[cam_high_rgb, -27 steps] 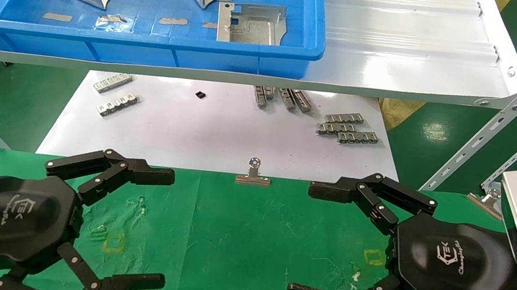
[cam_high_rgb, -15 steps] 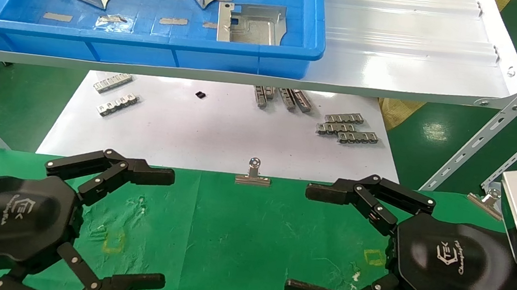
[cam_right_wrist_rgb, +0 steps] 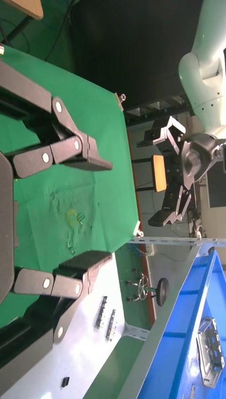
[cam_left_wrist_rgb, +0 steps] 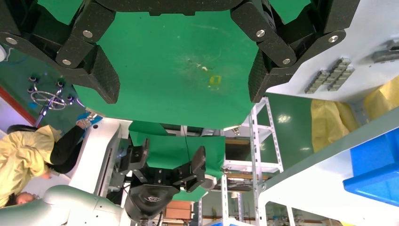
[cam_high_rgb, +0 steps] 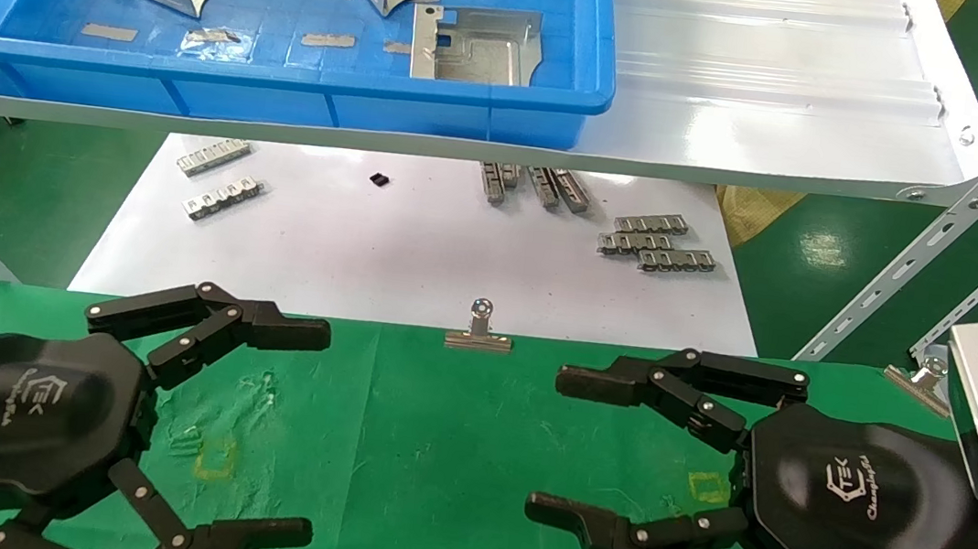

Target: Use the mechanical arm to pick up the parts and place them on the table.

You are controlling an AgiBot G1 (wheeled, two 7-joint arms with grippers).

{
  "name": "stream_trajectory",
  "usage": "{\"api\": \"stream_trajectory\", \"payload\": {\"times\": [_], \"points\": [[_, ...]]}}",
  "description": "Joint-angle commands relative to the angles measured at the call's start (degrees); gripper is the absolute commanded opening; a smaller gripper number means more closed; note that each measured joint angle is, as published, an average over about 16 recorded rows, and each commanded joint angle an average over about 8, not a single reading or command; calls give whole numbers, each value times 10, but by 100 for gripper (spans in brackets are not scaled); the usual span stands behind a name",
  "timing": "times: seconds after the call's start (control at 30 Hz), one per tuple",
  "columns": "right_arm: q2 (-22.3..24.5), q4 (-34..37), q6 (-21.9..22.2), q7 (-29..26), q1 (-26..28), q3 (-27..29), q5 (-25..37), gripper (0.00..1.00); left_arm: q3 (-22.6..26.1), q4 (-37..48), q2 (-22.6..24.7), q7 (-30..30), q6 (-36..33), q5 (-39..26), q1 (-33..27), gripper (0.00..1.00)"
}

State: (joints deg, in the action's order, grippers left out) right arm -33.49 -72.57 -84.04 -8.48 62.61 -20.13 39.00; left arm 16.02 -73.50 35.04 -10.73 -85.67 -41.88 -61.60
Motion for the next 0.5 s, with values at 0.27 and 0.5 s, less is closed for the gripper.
{"api": "stream_trajectory", "payload": {"times": [0.27, 0.5], "points": [[0, 0, 0, 0, 0, 0, 0, 0, 0, 0, 0, 0, 0, 0, 0, 100], [0, 0, 0, 0, 0, 0, 0, 0, 0, 0, 0, 0, 0, 0, 0, 100]]}}
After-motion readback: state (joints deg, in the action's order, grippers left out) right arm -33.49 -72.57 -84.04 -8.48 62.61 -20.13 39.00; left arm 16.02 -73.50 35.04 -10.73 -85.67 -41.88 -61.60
